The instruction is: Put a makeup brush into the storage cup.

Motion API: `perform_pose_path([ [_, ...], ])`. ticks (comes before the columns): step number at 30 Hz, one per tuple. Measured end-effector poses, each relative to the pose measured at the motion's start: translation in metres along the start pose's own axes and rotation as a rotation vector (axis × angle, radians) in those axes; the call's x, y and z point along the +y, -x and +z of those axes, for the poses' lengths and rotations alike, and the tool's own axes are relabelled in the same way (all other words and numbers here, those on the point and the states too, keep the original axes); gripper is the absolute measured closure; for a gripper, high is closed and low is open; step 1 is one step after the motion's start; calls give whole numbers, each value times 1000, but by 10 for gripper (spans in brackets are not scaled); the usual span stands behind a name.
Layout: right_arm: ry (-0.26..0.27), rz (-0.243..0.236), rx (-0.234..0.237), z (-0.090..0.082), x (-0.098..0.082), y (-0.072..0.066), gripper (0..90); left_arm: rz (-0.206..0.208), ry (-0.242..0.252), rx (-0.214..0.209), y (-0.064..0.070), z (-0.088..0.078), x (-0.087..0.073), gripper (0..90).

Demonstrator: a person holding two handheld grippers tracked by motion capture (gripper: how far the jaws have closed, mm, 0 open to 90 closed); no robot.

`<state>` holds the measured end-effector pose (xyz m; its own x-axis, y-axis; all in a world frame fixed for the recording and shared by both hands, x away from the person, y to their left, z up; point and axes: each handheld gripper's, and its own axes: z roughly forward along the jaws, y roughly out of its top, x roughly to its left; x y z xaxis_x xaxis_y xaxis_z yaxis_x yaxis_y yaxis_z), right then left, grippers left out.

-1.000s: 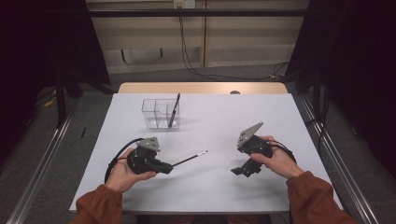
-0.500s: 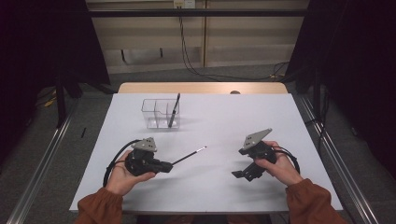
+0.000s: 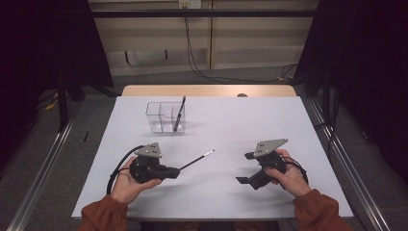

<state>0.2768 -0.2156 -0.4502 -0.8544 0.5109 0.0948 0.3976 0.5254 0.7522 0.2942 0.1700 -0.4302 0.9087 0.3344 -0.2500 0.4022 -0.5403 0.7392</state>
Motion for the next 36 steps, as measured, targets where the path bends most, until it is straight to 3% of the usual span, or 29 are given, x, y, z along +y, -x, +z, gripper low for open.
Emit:
perform_pose_path([
  [3,24,8,-7,-1,-2,0,67,-3,43,-6,1,-2,0,858],
  [8,100,25,-24,-1,-3,-2,67,2,67,4,1,0,-2,858],
  [11,123,24,4,0,-2,-3,70,4,79,19,2,1,-2,858],
  [21,234,30,18,2,1,-9,89,20,128,15,4,2,-3,858],
  [28,248,30,30,4,4,-11,90,37,168,6,7,7,-2,858],
  [31,252,34,49,7,5,-12,68,24,176,9,6,7,-2,859],
  [36,299,49,62,8,9,-12,66,24,203,2,6,8,-2,858],
])
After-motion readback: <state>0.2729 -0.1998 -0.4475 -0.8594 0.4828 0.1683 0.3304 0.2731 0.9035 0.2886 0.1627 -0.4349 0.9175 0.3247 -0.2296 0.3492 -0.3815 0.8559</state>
